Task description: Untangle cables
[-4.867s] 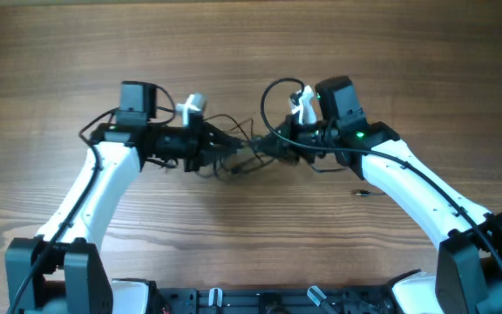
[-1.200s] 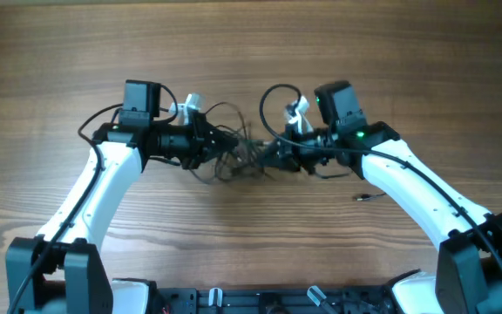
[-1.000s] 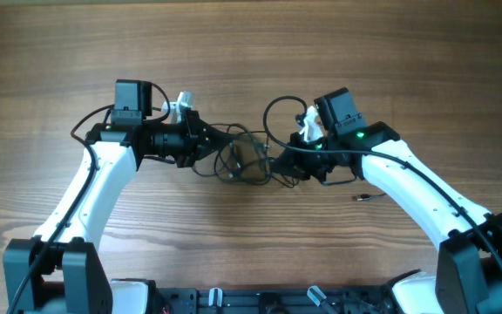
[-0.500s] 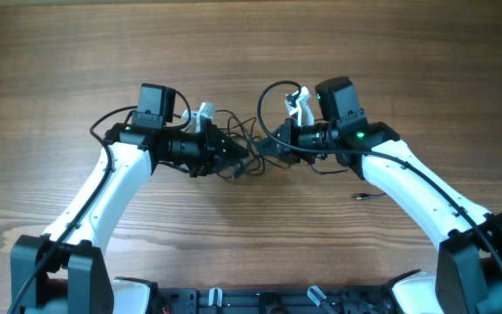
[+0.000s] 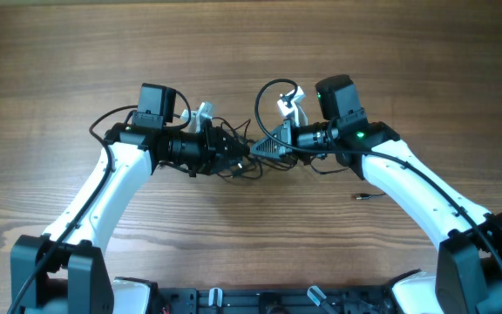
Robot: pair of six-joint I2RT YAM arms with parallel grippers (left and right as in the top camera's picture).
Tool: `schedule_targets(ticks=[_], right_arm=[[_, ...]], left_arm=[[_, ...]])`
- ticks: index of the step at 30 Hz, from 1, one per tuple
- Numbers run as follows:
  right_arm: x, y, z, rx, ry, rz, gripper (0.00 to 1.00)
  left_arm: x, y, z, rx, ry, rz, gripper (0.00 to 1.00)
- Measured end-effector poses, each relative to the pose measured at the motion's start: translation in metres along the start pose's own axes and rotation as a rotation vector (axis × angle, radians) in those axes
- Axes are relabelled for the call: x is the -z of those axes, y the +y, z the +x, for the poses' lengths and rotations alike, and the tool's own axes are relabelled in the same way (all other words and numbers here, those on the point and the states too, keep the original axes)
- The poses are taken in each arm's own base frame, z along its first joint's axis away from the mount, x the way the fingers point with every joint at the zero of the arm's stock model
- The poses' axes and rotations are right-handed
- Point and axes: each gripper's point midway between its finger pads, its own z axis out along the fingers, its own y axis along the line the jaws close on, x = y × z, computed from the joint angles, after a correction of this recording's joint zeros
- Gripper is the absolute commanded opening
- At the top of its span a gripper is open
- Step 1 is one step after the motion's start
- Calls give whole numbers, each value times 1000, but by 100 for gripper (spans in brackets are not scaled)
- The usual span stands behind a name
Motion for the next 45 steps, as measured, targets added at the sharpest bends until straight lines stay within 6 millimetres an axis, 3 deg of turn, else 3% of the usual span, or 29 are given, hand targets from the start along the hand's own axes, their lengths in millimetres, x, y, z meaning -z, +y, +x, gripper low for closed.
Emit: schedule_targets(ticks=[19, 36, 45], right_arm=[[0, 4, 2, -20, 15, -22, 4], [0, 13, 2, -12, 25, -63, 4], [0, 13, 2, -11, 25, -63, 4]], left_arm=[[0, 2, -5, -14, -23, -15, 22], [0, 3, -7, -16, -31, -23, 21], [0, 3, -6, -15, -31, -22, 4]])
